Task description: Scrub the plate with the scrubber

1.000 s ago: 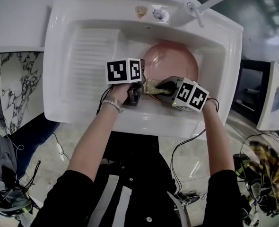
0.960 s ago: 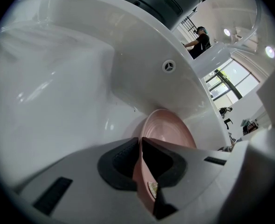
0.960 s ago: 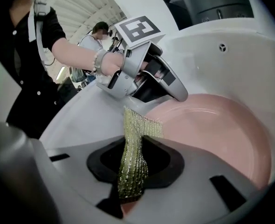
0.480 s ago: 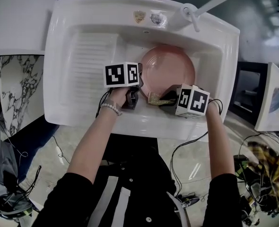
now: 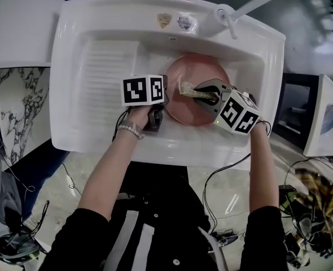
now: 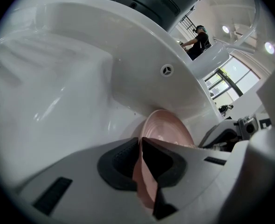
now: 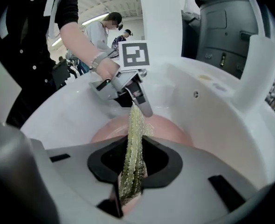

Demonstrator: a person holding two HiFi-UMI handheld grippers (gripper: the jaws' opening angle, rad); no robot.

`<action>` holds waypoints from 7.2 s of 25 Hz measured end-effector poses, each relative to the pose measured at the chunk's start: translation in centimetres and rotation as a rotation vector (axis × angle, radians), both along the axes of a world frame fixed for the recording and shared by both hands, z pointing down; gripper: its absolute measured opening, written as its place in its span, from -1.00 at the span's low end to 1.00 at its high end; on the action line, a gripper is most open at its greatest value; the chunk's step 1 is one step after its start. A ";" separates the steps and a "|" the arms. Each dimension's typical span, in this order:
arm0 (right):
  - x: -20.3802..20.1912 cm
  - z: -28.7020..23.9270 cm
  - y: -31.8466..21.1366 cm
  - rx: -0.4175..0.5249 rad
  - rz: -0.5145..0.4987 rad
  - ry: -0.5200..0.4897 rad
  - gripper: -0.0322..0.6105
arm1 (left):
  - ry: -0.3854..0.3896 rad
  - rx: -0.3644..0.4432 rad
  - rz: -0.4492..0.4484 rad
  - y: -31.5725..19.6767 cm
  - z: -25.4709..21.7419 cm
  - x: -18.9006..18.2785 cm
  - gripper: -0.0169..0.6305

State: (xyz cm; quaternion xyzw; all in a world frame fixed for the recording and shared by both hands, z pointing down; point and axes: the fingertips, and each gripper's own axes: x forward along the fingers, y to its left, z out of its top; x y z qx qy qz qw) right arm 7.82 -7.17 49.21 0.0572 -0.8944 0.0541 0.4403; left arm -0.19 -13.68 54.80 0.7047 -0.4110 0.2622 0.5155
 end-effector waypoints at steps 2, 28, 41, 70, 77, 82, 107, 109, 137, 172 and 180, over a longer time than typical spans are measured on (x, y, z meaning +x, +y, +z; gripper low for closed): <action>0.3 0.2 -2.0 0.095 0.013 0.024 -0.67 | 0.001 0.001 -0.001 0.0 0.0 0.0 -0.87; 1.5 7.2 -4.0 0.079 0.047 0.236 -0.63 | -0.009 0.009 0.002 0.1 -0.1 -0.1 -0.87; 0.6 5.0 2.7 -0.133 0.015 0.126 -0.63 | -0.014 0.003 -0.002 -0.3 0.1 0.0 -0.87; 1.3 3.4 -2.0 0.114 -0.121 0.213 -0.69 | -0.001 0.034 -0.011 -0.8 -0.4 0.1 -0.87; 2.6 5.8 -5.6 0.303 -0.173 0.341 -0.69 | -0.004 0.059 -0.019 -1.0 -0.7 0.0 -0.87; 3.0 6.9 -5.4 0.292 -0.087 0.362 -0.69 | -0.008 0.057 -0.009 -0.8 -0.7 0.0 -0.87; 9.6 7.1 0.5 0.170 0.098 0.832 -0.69 | -0.006 0.069 -0.010 -0.3 -0.8 0.1 -0.88; 9.7 6.7 1.8 0.096 0.068 0.857 -0.69 | -0.008 0.070 -0.009 -0.3 -0.9 0.0 -0.88; -2.8 1.0 9.3 -0.680 0.039 0.255 -0.68 | -0.010 0.074 -0.026 -0.6 -0.9 -0.1 -0.87; 1.0 -10.9 2.1 0.118 0.675 -0.251 -0.68 | 0.087 0.251 0.081 -1.2 -8.2 -0.3 -0.58; 1.3 -16.2 2.0 0.176 0.792 -0.415 -0.68 | 0.069 0.458 0.133 -0.6 -15.9 -1.5 -0.94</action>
